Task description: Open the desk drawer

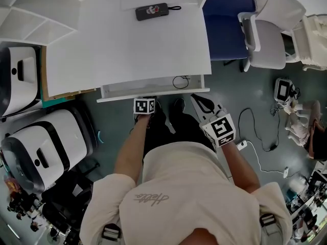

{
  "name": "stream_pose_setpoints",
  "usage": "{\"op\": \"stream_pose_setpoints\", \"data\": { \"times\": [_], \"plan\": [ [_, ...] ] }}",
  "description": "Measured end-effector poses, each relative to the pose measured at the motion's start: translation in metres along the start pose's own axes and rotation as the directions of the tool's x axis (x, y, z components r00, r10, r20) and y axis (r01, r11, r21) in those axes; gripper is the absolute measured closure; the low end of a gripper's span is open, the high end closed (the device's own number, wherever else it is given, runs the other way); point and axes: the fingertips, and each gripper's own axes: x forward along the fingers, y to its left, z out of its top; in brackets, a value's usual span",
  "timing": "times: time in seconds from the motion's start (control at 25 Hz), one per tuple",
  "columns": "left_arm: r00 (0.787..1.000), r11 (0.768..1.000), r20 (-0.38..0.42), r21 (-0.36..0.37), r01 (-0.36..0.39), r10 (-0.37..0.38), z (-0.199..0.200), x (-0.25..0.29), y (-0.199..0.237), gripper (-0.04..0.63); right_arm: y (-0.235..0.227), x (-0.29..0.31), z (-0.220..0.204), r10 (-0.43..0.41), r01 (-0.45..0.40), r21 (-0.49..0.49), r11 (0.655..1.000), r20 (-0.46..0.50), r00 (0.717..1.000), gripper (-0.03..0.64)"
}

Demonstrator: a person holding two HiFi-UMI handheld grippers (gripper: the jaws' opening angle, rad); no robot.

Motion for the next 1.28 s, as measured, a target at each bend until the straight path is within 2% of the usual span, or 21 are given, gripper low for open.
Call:
{"op": "stream_pose_setpoints", "data": {
  "times": [0.32, 0.52, 0.84, 1.28],
  "plan": [
    [1.0, 1.0, -0.014, 0.011, -0.016, 0.017, -0.025, -0.005, -0.004, 0.5, 0.006, -0.007, -0.013, 0.018, -0.018, 0.002, 1.0, -0.002, 1.0, 0.615],
    [1.0, 1.0, -0.01, 0.019, 0.0, 0.001, -0.034, -0.007, -0.009, 0.5, 0.013, -0.008, -0.019, 0.003, -0.003, 0.011, 1.0, -0.009, 1.0, 0.615],
    [1.0, 1.0, -0.019, 0.027, 0.011, -0.011, -0.057, -0.013, -0.015, 0.5, 0.045, -0.01, -0.02, -0.02, 0.021, 0.005, 1.0, -0.021, 1.0, 0.615],
    [0.998, 0.997, -0.017, 0.056, 0.058, -0.057, -0.081, -0.019, -0.018, 0.5, 0.09, -0.029, -0.038, -0.11, 0.111, 0.024, 0.994, -0.032, 0.993, 0.615]
  ]
}}
